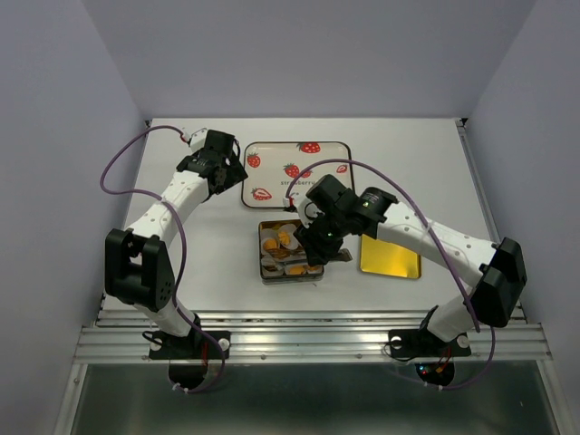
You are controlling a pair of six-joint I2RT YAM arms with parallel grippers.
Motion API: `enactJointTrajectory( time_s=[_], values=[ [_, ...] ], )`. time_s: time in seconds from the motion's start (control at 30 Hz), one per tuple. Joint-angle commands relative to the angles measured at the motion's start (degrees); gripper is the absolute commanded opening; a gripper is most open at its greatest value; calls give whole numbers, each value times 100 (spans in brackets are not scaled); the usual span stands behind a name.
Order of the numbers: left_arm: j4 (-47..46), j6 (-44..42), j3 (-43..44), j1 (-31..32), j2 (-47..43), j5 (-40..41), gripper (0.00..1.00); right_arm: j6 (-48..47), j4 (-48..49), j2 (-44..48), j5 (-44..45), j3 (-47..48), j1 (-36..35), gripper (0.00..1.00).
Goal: Pack the cookies
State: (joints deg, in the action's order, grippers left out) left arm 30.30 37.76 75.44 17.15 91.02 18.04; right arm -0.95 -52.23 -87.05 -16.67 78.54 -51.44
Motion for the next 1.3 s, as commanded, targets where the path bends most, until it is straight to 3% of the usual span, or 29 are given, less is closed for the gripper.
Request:
enactJointTrajectory(
  time_s=[0.0, 0.8, 0.93, 1.17, 1.27],
  values=[
    [63, 3, -38, -18, -190, 129, 99, 51, 257, 21, 41, -41, -42, 44],
    [107, 144, -135, -18, -366, 138, 99, 78, 459, 65, 225, 3, -42, 47],
    [107, 144, -135, -27, -383, 138, 99, 86, 485, 109, 417, 134, -42, 44],
    [213, 170, 32, -18, -401, 129, 99, 876, 661, 241, 1296, 521, -42, 35],
    [257, 214, 146, -18, -384, 112, 99, 1342, 722, 249, 1614, 680, 291, 34]
  ],
)
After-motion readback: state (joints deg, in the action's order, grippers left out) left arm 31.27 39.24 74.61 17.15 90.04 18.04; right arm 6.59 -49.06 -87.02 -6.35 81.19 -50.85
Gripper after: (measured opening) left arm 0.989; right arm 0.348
